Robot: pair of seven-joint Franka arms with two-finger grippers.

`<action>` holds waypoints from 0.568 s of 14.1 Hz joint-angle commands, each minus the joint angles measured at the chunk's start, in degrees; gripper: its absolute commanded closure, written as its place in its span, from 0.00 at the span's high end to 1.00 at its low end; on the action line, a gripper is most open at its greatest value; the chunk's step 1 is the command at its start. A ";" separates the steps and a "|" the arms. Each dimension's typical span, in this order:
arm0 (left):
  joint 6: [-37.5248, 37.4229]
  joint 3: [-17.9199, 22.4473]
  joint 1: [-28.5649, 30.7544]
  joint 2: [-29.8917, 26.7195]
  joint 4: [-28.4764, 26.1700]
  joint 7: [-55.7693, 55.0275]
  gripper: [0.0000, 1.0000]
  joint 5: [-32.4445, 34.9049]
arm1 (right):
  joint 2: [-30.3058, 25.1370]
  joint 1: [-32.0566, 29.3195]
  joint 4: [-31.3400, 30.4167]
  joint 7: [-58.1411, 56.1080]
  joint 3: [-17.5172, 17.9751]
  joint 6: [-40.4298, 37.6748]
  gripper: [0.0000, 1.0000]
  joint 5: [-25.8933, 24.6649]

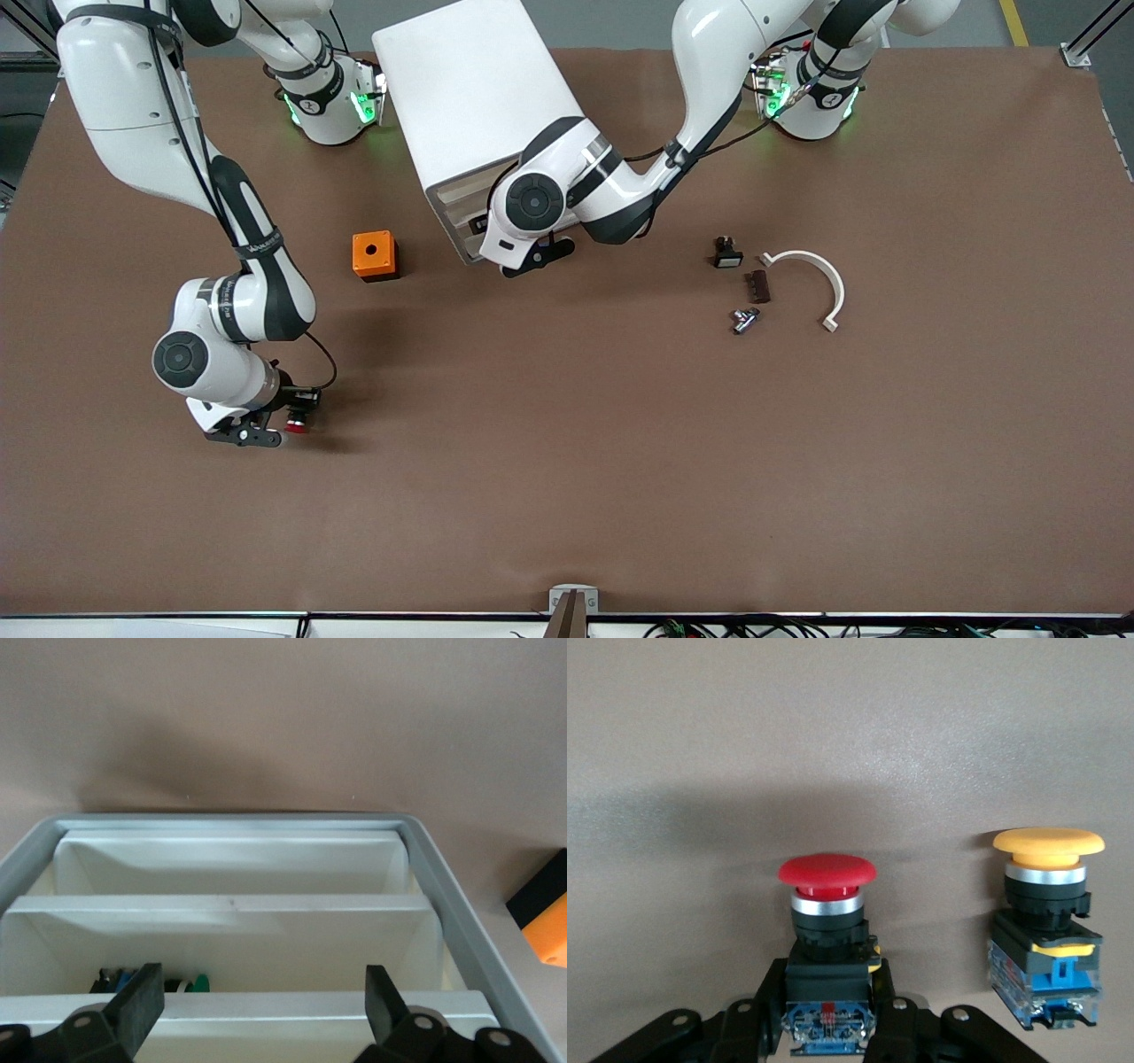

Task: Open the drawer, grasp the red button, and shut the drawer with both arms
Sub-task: 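Push the drawer shut with the left gripper while the right gripper lowers the button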

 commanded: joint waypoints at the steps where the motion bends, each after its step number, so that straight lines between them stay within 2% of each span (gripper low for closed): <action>1: 0.45 0.14 -0.57 0.04 -0.28 -0.72 1.00 -1.54 | -0.82 -0.79 -1.02 -0.21 0.92 0.63 1.00 -0.86; 4: 0.45 0.14 -1.10 0.13 -0.28 -0.72 1.00 -1.54 | -1.26 -0.62 -0.32 -0.12 0.92 0.28 1.00 -0.86; 8: 0.45 0.32 -0.31 -0.83 0.07 -0.81 1.00 -1.19 | -4.59 0.00 -0.14 -0.21 1.01 -1.12 1.00 -0.86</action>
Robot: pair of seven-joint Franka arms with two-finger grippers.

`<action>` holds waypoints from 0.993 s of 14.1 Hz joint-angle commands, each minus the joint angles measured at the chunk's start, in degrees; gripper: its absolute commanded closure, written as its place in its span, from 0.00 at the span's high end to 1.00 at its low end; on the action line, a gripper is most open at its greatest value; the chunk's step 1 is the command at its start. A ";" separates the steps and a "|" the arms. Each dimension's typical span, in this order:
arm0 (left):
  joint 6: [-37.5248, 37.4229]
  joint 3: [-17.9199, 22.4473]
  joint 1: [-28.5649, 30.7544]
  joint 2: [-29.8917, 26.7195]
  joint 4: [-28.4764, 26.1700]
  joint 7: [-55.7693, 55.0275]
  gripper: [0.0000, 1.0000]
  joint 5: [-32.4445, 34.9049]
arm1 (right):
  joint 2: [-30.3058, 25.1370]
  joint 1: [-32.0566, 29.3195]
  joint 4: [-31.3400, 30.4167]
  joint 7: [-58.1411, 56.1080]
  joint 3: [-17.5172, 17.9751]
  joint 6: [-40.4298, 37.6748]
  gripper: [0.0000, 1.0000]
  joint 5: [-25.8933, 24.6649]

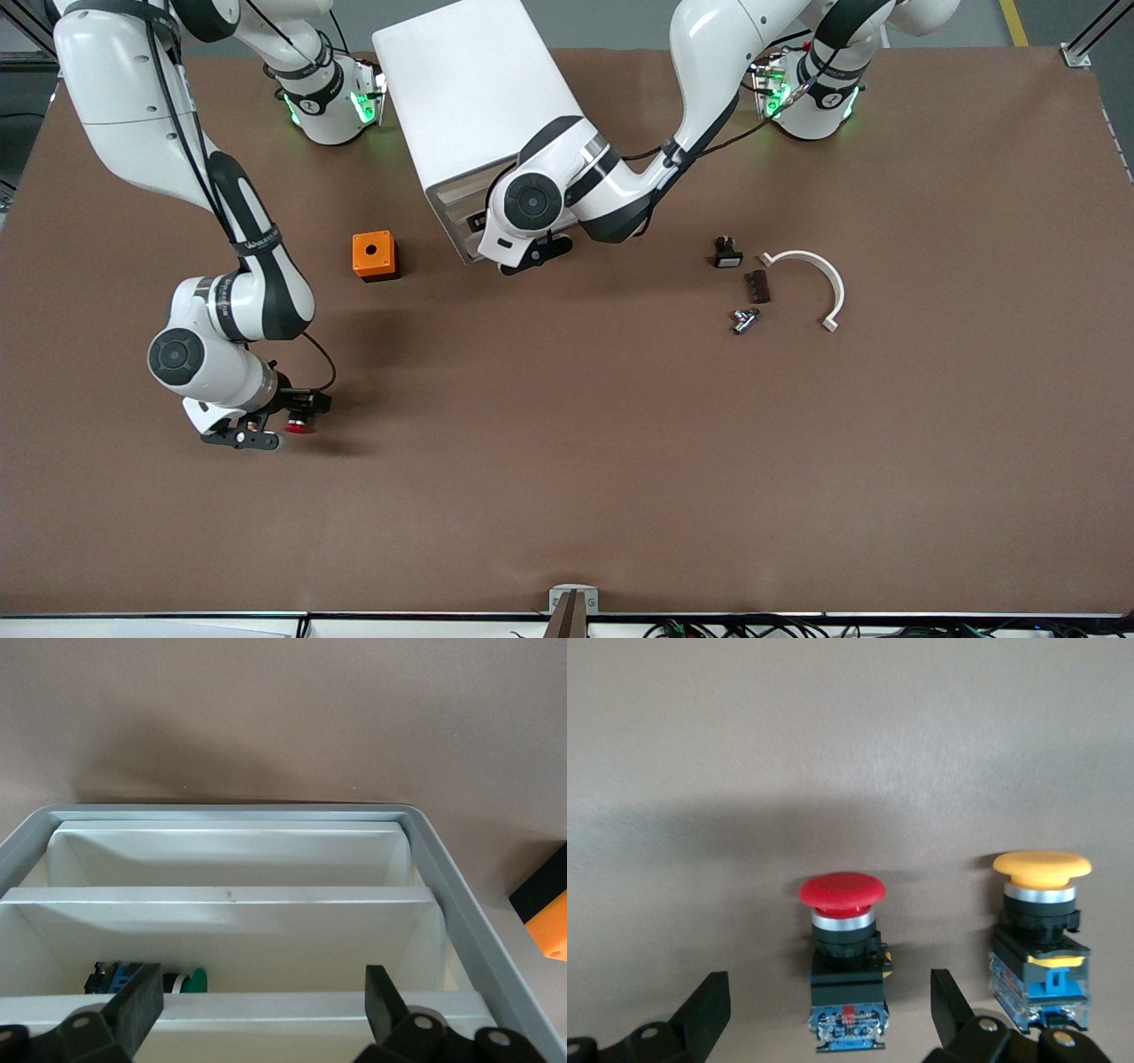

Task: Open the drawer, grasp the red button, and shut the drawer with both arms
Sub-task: 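Push the drawer shut with the left gripper while the right gripper lowers the button, then open the right gripper beside the yellow button and withdraw it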

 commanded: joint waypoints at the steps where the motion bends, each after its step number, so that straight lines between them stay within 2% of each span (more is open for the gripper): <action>1: 0.42 0.40 -0.01 -1.58 0.12 -0.81 1.00 -0.84 | -4.29 -0.03 -0.76 -0.18 0.56 -3.51 1.00 -0.86; 8: 0.15 0.93 8.41 -8.17 -0.14 -0.90 1.00 -0.66 | -16.14 0.32 0.74 -0.18 0.65 -21.34 1.00 -0.86; 11: -0.02 0.93 12.46 -9.67 -0.14 -0.99 1.00 -0.40 | -21.59 0.15 0.74 -0.35 0.65 -29.51 1.00 -0.77; 14: -0.20 0.84 15.01 -10.90 -0.15 -1.07 1.00 -0.40 | -26.08 -0.46 0.82 -4.04 0.21 -34.54 1.00 -0.77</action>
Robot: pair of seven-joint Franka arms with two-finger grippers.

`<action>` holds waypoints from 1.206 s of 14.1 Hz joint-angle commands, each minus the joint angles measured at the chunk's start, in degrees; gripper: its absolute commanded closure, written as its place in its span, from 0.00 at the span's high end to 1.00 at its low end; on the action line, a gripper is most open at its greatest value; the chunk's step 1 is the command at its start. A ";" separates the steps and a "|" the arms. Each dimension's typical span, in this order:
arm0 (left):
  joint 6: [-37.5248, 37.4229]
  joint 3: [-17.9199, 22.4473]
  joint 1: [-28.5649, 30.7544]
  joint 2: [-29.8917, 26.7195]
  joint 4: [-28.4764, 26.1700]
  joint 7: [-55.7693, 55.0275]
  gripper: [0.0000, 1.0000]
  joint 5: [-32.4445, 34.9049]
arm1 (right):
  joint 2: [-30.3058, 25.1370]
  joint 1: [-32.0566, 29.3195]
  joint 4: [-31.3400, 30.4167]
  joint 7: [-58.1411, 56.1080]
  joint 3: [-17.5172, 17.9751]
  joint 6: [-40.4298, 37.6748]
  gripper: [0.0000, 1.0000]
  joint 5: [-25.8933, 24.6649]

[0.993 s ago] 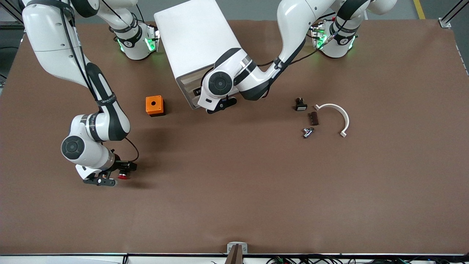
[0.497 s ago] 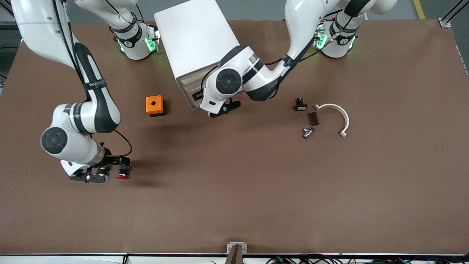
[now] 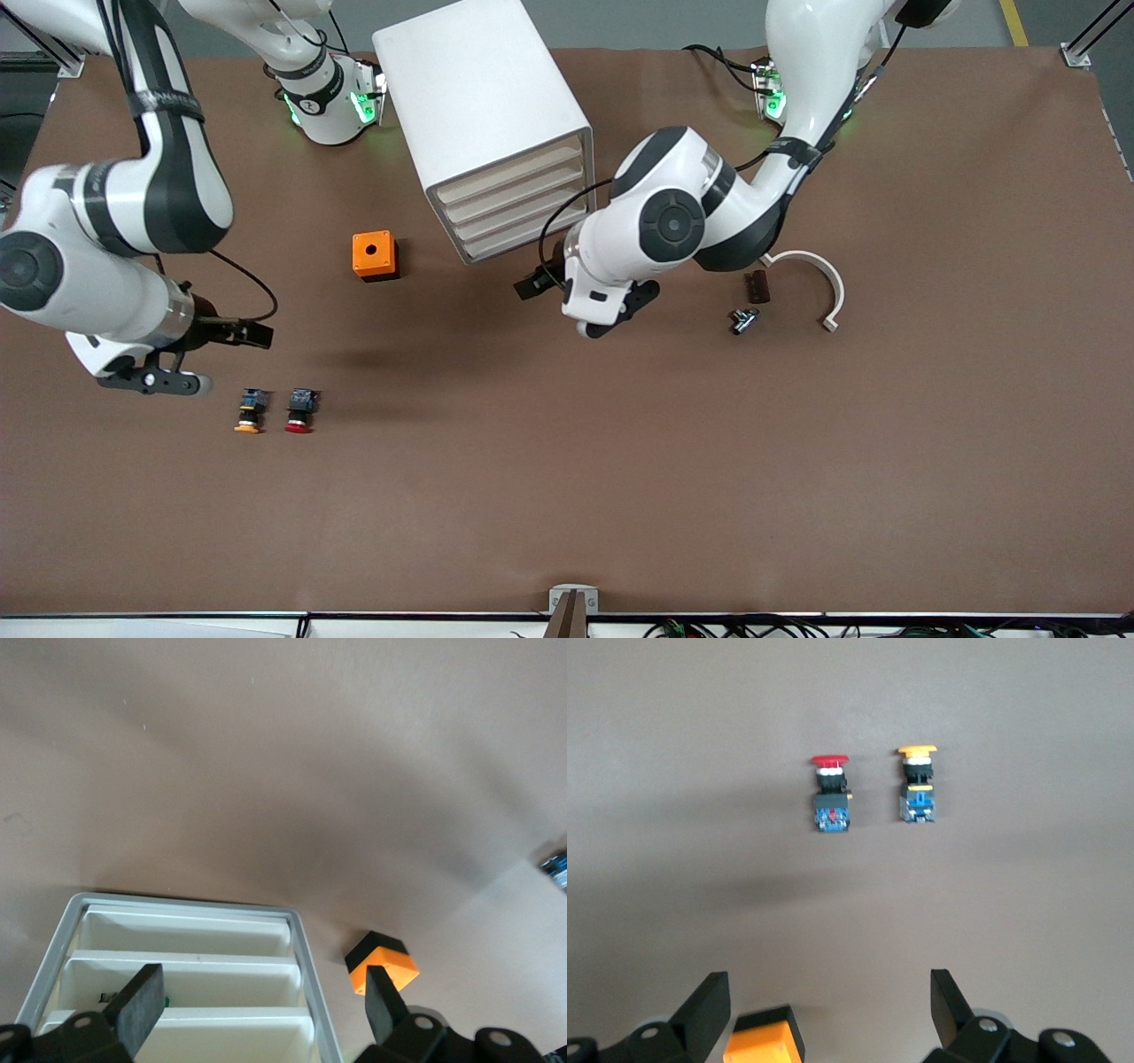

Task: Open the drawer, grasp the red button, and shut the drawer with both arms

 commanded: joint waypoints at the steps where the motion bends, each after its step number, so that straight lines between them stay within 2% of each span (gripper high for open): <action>1: -0.46 -0.07 1.29 -2.60 -1.63 -0.75 1.00 -0.39 | -4.63 -1.10 -0.85 -2.67 -0.06 -3.49 1.00 -0.67; 6: -1.34 -0.07 3.65 -4.53 -1.45 -0.67 1.00 -0.39 | -9.03 -3.82 1.70 -4.52 0.02 -11.58 1.00 0.29; 11: -8.97 0.02 9.80 -8.92 -1.28 5.56 1.00 0.39 | -10.18 -3.39 3.09 -4.61 0.37 -11.24 1.00 1.00; 17: -22.77 -0.07 15.87 -15.96 -1.45 20.50 0.99 11.10 | -9.92 -4.71 4.60 -4.70 0.11 -11.85 1.00 1.44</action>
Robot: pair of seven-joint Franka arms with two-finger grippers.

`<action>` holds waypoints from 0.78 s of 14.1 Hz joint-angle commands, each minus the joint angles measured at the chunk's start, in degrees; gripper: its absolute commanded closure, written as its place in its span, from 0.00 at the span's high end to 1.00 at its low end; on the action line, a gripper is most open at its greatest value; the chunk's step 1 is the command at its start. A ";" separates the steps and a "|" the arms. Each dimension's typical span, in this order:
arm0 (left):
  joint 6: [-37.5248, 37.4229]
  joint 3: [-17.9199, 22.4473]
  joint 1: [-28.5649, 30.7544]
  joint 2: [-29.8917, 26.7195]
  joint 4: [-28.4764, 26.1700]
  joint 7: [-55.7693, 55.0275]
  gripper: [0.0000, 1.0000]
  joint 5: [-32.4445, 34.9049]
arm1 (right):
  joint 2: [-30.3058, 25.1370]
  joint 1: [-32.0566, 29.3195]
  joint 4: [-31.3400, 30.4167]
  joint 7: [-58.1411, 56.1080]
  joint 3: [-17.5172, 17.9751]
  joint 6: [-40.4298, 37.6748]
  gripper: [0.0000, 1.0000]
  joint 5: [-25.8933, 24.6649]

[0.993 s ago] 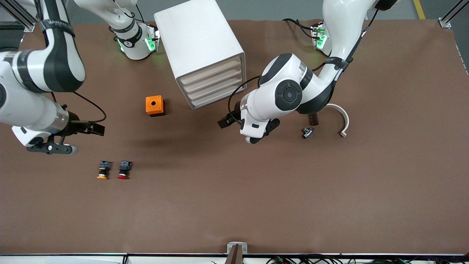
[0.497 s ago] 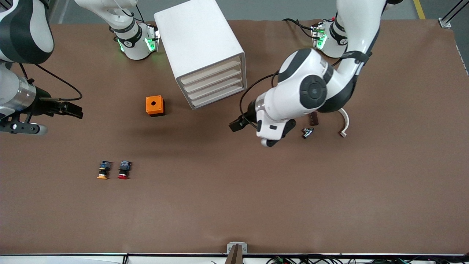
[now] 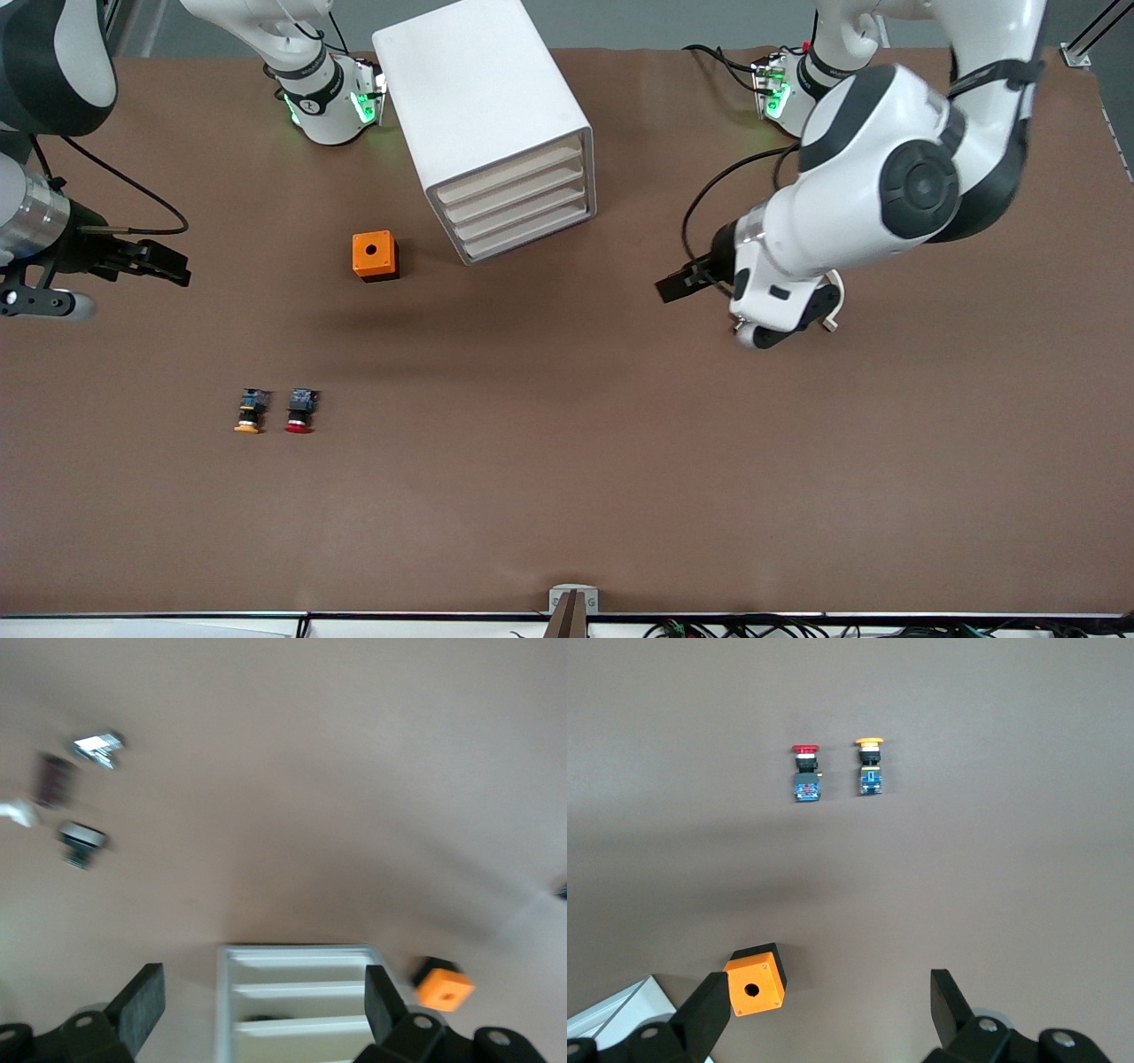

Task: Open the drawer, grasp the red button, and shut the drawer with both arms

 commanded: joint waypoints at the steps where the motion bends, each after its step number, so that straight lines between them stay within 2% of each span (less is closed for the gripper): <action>1: -3.64 -0.24 1.41 -3.22 -1.56 5.30 0.99 5.24 | 0.03 -1.26 0.81 -0.72 0.48 -1.02 1.00 1.13; 5: -9.09 -0.24 6.06 -5.94 -2.08 14.26 0.99 6.67 | 0.03 -1.35 0.81 -1.86 0.48 -2.16 1.00 1.14; 8: -10.16 -0.24 8.79 -7.79 -3.31 17.43 0.99 7.81 | 0.03 -1.96 0.81 -4.76 0.40 -2.16 1.00 1.14; 11: -10.16 0.28 11.69 -11.38 -8.12 24.63 0.99 8.07 | 0.03 -2.05 2.72 -4.86 0.40 -2.16 1.00 0.79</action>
